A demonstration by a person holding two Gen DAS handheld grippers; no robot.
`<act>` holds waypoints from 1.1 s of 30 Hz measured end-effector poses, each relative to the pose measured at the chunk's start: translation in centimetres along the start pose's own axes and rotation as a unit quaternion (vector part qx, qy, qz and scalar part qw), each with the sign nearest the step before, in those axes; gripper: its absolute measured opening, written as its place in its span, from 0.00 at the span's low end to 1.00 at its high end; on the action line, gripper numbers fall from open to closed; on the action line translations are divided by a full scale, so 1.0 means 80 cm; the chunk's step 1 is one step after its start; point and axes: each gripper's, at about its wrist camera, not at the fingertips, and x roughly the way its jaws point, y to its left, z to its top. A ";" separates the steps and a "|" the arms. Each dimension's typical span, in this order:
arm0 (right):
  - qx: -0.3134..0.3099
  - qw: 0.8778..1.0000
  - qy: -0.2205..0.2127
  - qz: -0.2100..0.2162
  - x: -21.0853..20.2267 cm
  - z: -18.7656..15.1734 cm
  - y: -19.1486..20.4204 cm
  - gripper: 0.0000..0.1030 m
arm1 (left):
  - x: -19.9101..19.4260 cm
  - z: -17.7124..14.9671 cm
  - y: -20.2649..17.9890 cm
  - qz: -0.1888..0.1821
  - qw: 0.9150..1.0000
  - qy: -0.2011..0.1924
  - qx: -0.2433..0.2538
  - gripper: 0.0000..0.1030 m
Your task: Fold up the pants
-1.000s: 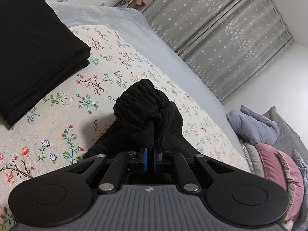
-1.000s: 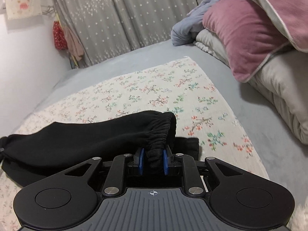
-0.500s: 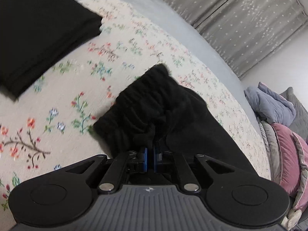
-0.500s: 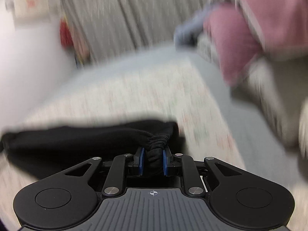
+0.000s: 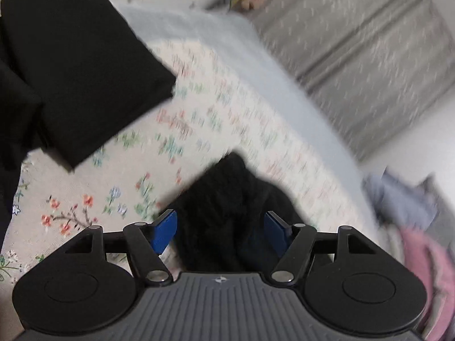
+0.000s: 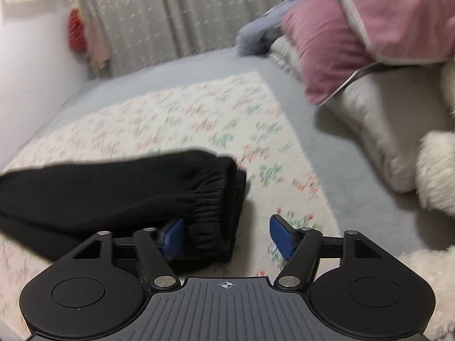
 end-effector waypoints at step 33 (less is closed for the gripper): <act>-0.008 0.994 0.075 -0.081 0.051 -0.004 0.023 0.23 | 0.049 -0.035 -0.039 0.077 0.991 0.059 0.096 0.41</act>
